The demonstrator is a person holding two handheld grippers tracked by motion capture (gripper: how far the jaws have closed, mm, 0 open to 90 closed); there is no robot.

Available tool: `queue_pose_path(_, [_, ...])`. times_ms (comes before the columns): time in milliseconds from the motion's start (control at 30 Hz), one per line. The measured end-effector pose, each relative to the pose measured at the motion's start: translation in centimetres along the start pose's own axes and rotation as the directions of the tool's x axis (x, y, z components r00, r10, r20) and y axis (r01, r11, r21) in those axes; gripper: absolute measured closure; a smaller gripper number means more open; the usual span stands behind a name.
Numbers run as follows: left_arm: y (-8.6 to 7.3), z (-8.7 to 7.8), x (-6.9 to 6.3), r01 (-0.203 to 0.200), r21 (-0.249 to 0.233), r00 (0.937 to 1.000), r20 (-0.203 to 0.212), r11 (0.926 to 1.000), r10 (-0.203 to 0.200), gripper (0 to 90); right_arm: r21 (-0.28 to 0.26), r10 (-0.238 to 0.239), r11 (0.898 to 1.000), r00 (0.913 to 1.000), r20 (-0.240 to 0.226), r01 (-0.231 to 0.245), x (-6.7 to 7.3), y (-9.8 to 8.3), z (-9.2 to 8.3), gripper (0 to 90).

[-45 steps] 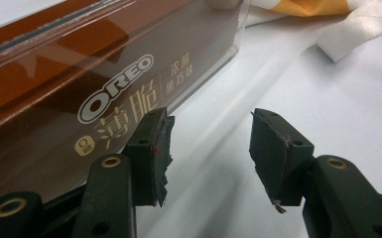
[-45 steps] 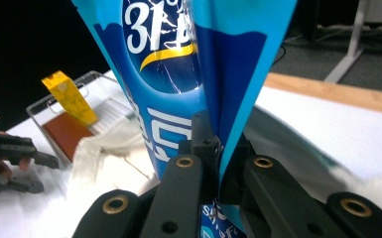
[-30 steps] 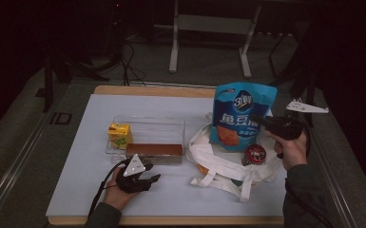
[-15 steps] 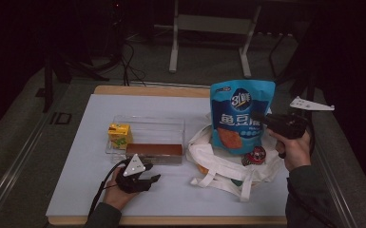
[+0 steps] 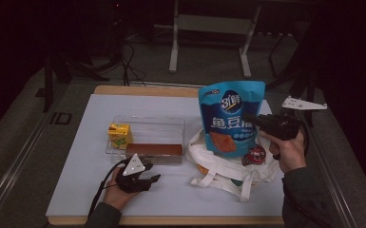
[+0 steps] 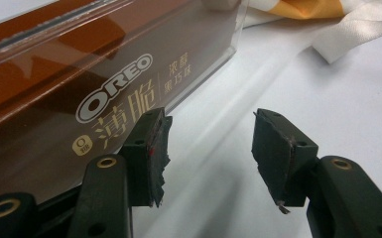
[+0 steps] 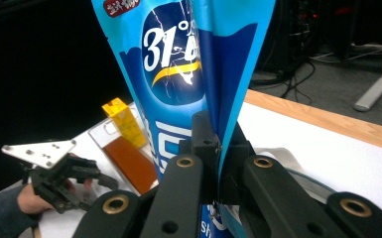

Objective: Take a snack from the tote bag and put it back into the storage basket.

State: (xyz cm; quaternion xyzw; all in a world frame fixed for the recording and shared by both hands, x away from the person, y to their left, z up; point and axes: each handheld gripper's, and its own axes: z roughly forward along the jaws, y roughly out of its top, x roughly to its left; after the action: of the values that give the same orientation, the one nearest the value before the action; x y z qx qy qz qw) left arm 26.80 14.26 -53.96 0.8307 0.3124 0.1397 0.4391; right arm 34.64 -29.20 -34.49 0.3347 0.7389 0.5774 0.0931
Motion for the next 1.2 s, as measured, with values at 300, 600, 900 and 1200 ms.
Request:
queue_pose_path(300, [0.0,0.0,0.0,0.001,0.0,1.0,0.004,1.0,-0.001,47.6,0.015,0.001,1.0,0.9986,-0.053,0.0,1.4,0.4,1.1,89.2])
queue_pose_path(600, [0.0,0.0,0.1,0.004,0.0,1.0,0.009,1.0,-0.004,47.7,0.016,-0.004,1.0,0.996,-0.089,0.006,2.7,0.9,2.0,89.1])
queue_pose_path(900, [0.0,0.0,0.1,0.002,-0.001,1.0,0.009,1.0,-0.002,47.6,0.017,-0.01,1.0,0.9935,-0.114,0.012,3.8,1.3,3.1,89.1])
queue_pose_path(1200, [0.0,0.0,0.1,0.004,-0.002,0.9999,0.012,1.0,-0.004,47.5,0.015,-0.007,1.0,0.9899,-0.142,0.009,4.9,1.8,4.7,89.1])
